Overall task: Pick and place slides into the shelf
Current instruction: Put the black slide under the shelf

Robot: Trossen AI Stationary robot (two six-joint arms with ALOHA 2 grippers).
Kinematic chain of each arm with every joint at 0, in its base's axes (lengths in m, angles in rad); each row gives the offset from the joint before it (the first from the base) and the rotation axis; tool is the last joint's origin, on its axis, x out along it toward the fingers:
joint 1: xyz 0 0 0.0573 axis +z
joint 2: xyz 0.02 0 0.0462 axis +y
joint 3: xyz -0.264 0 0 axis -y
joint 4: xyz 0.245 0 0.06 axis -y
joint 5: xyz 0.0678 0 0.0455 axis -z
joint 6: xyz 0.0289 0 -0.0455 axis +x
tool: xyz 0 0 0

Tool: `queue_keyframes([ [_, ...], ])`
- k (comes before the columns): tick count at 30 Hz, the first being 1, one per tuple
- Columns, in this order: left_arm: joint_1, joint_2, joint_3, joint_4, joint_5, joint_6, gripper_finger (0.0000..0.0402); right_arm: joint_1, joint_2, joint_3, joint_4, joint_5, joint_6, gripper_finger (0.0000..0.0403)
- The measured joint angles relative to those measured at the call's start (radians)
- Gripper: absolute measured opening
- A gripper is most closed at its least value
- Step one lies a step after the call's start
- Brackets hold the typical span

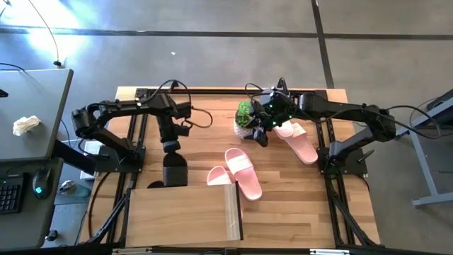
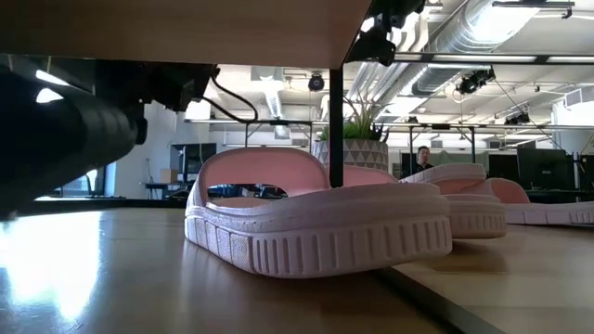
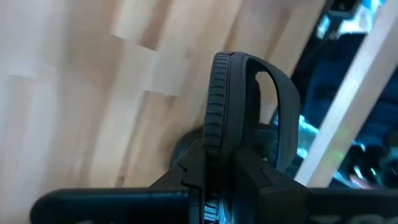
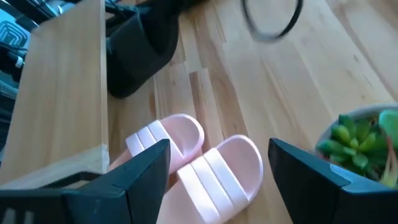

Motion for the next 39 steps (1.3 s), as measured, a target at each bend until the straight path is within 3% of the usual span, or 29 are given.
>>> queue_keyframes([
  [11,-0.132,0.000,-0.034,0.160,0.102,-0.087,0.0026,-0.003,0.000,0.000,0.051,0.000,0.000,0.0258],
  [32,-0.352,0.000,-0.058,0.354,0.051,-0.256,0.0029,-0.003,0.000,0.000,0.050,-0.002,-0.001,0.0258],
  [39,-0.350,0.000,-0.116,0.371,0.032,-0.291,0.0087,-0.003,0.000,0.000,0.049,-0.003,-0.001,0.0258],
])
